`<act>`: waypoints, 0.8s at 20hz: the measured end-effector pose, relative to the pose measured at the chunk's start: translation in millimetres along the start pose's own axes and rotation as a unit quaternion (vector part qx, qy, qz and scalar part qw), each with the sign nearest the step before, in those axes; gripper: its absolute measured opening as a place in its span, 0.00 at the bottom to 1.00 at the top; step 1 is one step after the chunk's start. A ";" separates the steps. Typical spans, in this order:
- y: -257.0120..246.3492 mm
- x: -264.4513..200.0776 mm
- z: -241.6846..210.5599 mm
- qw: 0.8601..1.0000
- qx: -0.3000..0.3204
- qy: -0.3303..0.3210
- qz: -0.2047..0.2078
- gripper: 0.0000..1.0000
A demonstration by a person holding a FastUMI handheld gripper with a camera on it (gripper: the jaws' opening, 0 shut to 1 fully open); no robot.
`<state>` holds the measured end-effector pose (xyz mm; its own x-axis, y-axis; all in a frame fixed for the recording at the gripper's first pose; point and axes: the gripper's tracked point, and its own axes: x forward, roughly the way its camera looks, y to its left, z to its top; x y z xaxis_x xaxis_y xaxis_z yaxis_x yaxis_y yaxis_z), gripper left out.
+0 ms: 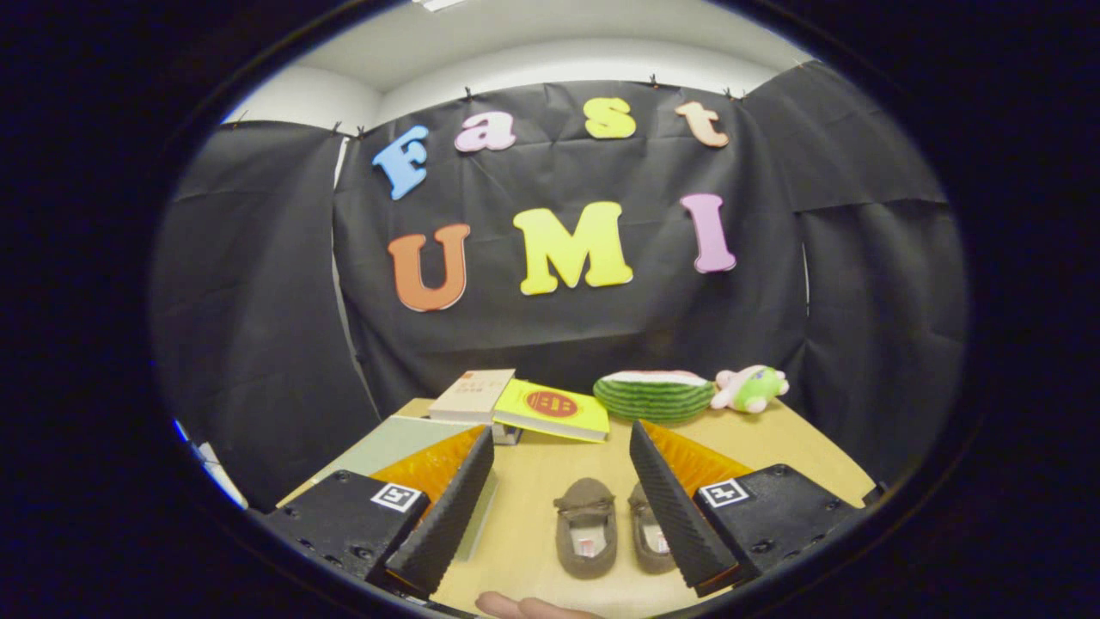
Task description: Open the storage box then place both shoes into the box .Put the left shoe in first, then the right shoe, with the right side of both shoes facing outward in a uniform manner.
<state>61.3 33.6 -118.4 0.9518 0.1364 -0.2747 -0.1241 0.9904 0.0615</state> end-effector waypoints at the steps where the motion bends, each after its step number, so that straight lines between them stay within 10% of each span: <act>1: 1.9 12.3 -12.2 1.000 0.007 0.020 0.009 1.00; 12: 32.9 112.3 -74.9 0.965 0.116 0.181 0.149 1.00; 16: 58.6 139.3 -94.1 0.930 0.189 0.233 0.212 1.00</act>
<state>160.2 112.9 -243.4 0.6036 0.5958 -0.5298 -0.2688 0.7776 0.5684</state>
